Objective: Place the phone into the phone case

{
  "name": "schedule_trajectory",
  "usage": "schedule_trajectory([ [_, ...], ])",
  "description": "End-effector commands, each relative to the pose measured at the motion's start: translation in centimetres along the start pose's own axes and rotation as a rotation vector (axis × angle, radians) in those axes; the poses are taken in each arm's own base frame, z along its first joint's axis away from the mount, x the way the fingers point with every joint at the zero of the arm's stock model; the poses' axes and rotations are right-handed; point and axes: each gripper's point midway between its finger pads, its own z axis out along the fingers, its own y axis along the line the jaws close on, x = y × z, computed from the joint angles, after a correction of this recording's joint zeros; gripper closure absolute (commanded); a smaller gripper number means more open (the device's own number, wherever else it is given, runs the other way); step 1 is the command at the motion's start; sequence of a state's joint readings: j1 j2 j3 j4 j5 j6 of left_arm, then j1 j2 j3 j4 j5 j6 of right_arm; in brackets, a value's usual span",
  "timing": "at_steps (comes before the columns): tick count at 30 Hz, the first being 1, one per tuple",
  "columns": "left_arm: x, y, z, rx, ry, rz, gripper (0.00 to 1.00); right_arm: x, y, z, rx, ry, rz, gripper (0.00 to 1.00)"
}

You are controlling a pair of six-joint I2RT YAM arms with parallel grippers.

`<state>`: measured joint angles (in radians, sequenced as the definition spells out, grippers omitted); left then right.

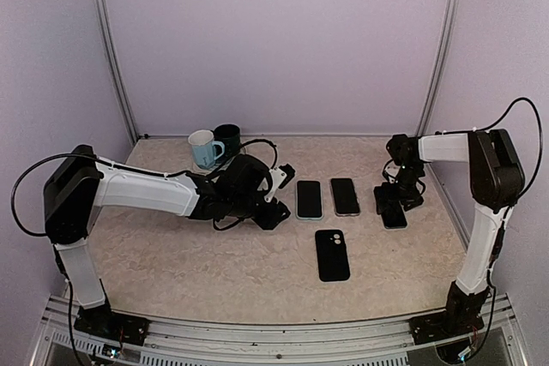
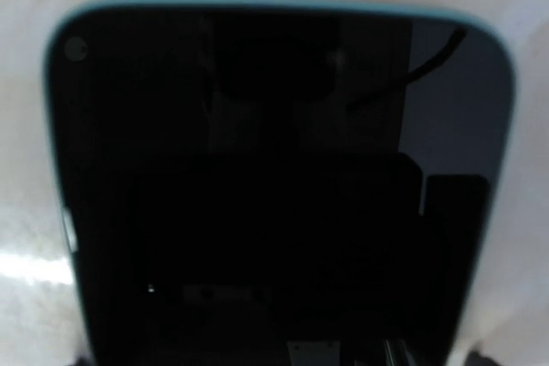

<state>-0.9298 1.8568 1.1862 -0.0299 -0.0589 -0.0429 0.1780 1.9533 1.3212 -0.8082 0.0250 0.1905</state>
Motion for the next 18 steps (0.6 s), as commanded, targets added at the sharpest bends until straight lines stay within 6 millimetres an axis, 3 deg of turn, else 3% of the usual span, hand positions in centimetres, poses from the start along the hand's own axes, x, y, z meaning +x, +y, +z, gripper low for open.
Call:
schedule_trajectory([
  [1,0.2,0.3,0.5,0.004,-0.003,0.007,0.48,1.0,-0.4,1.6,0.007,0.066,-0.016,0.08],
  [4,0.3,0.3,0.3,0.004,-0.002,0.006,0.48,1.4,-0.2,1.7,-0.012,0.076,-0.020,0.12],
  [11,0.6,0.4,0.7,0.003,0.010,0.016,0.48,1.8,0.6,1.8,-0.054,0.084,-0.025,0.33],
  [18,2.9,-1.7,1.3,0.065,0.082,0.080,0.48,0.0,0.6,-0.7,-0.053,-0.029,-0.018,0.44],
])
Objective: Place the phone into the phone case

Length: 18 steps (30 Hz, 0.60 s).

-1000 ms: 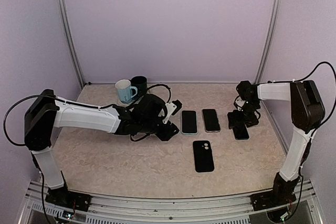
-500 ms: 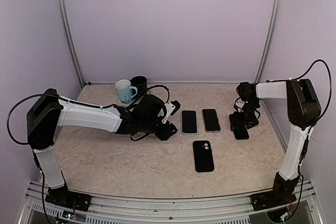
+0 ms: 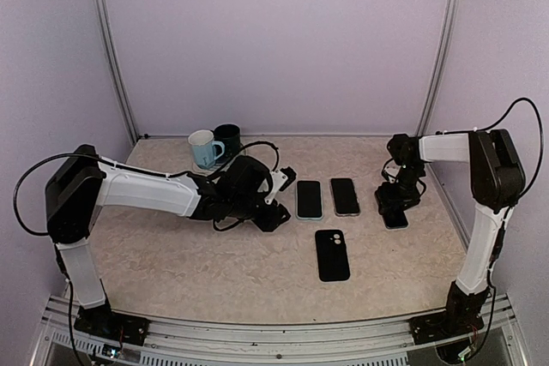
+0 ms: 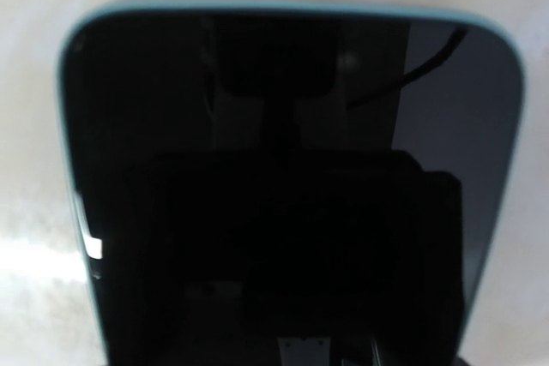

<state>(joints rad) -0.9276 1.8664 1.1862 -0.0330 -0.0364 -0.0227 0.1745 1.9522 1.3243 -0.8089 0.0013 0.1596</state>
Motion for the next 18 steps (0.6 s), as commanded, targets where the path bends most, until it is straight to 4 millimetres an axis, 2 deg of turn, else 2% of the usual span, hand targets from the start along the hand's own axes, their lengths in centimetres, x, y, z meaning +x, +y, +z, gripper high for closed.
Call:
schedule_trajectory([
  [1,2.7,-2.0,1.2,0.054,0.079,0.075,0.48,-0.1,0.3,-1.0,-0.025,-0.049,0.013,0.45],
  [7,5.9,-5.9,2.9,0.085,0.167,0.194,0.47,-0.8,1.6,-2.5,-0.057,-0.172,0.036,0.47],
  [12,6.5,-8.3,3.8,0.112,0.186,0.271,0.47,-0.8,1.4,-3.2,-0.045,-0.213,0.032,0.48],
  [18,7.5,-10.3,5.0,0.152,0.229,0.311,0.47,-0.7,1.8,-4.2,-0.066,-0.265,0.024,0.49],
])
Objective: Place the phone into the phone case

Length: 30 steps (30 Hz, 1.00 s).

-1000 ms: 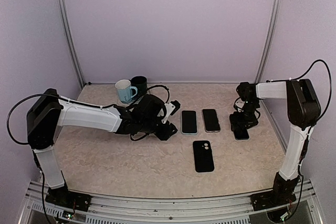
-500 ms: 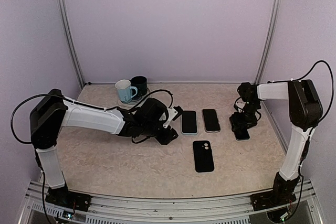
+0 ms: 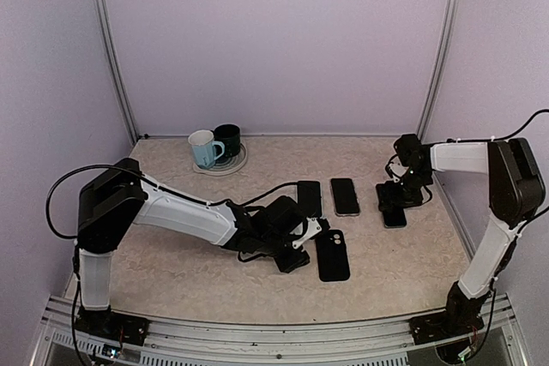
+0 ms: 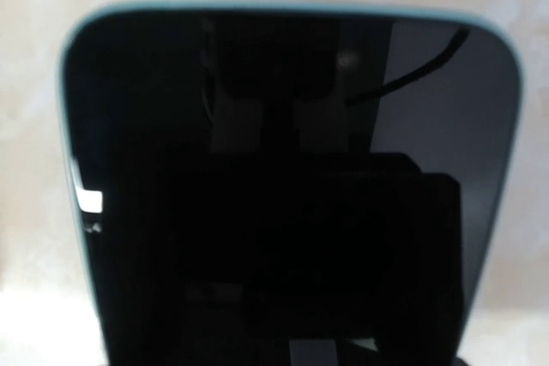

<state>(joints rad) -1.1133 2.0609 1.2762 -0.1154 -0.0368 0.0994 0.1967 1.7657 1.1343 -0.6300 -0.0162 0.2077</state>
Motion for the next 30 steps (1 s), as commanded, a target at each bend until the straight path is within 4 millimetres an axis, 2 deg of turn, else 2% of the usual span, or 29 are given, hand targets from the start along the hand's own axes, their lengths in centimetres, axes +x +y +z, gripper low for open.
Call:
schedule_trajectory([
  [1,0.8,-1.3,1.3,0.027,0.054,0.055,0.47,-1.3,0.8,-1.9,-0.028,-0.102,-0.001,0.49],
  [4,0.5,-2.3,1.9,0.055,0.054,0.076,0.47,-1.3,1.4,-2.6,-0.035,-0.125,-0.001,0.50],
  [8,0.7,-3.3,2.7,0.102,0.071,0.081,0.48,-1.7,3.3,-3.7,-0.048,-0.157,-0.043,0.50],
  [10,0.8,-3.6,2.8,0.114,0.076,0.085,0.48,-1.9,3.4,-4.2,-0.029,-0.175,-0.046,0.50],
  [14,-0.6,-5.0,2.5,0.175,0.038,0.103,0.47,-2.1,4.3,-5.8,-0.050,-0.225,-0.046,0.52],
  [20,-1.8,-5.1,2.3,0.230,-0.035,0.053,0.49,-1.0,8.6,-7.8,-0.101,-0.268,-0.082,0.54],
  [21,-1.8,-4.7,2.2,0.237,-0.050,0.028,0.50,-0.5,9.5,-8.1,-0.110,-0.271,-0.086,0.54],
  [24,-2.8,-2.1,-0.3,0.208,-0.155,-0.079,0.50,1.6,12.5,-8.7,-0.148,-0.287,-0.102,0.55],
  [25,-3.5,-0.9,-1.9,0.185,-0.200,-0.112,0.50,2.3,13.2,-8.9,-0.155,-0.295,-0.098,0.56],
  [30,-3.4,5.2,-6.2,-0.022,-0.273,-0.260,0.48,6.1,16.5,-8.8,-0.220,-0.309,-0.078,0.57],
])
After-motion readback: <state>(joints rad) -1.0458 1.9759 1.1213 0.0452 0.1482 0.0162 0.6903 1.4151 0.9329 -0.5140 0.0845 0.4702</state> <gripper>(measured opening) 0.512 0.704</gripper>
